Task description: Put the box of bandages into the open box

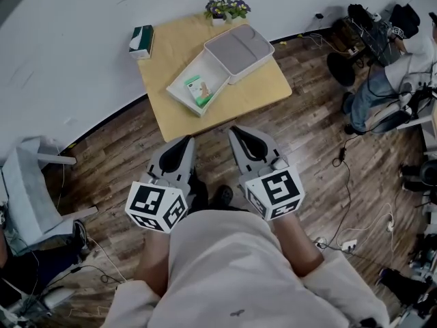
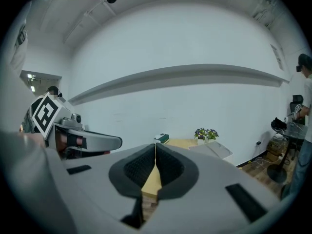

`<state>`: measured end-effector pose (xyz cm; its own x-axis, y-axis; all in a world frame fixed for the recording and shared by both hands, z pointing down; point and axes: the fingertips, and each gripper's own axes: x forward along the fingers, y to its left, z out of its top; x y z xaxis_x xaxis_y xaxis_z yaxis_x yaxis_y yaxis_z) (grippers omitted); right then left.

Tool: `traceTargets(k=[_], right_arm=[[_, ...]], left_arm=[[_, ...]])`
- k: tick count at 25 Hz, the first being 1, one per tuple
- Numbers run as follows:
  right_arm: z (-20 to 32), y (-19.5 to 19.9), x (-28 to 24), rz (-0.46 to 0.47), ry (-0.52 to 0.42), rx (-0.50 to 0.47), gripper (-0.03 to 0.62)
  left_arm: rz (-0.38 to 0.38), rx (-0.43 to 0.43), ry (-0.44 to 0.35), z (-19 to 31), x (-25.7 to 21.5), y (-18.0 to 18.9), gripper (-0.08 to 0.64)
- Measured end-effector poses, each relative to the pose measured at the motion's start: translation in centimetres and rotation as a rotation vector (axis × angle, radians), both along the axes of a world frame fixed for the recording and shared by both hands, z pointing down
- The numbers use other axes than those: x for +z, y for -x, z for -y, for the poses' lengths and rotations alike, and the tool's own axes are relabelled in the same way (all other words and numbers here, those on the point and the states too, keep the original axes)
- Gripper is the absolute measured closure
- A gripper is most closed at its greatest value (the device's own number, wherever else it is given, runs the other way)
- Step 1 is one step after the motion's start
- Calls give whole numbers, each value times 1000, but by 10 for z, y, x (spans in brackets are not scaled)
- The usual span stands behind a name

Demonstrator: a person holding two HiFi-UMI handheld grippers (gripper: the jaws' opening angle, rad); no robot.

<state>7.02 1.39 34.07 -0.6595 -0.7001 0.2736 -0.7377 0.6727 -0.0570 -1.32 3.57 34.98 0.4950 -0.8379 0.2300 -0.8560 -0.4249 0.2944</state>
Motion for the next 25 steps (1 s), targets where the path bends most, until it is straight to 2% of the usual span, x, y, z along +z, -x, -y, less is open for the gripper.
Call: traceTargets(k=[25], right_arm=[[-15,-15,-4,16,6,-53,588]], left_arm=[[16,-14,-3,-14,-3,-20,561]])
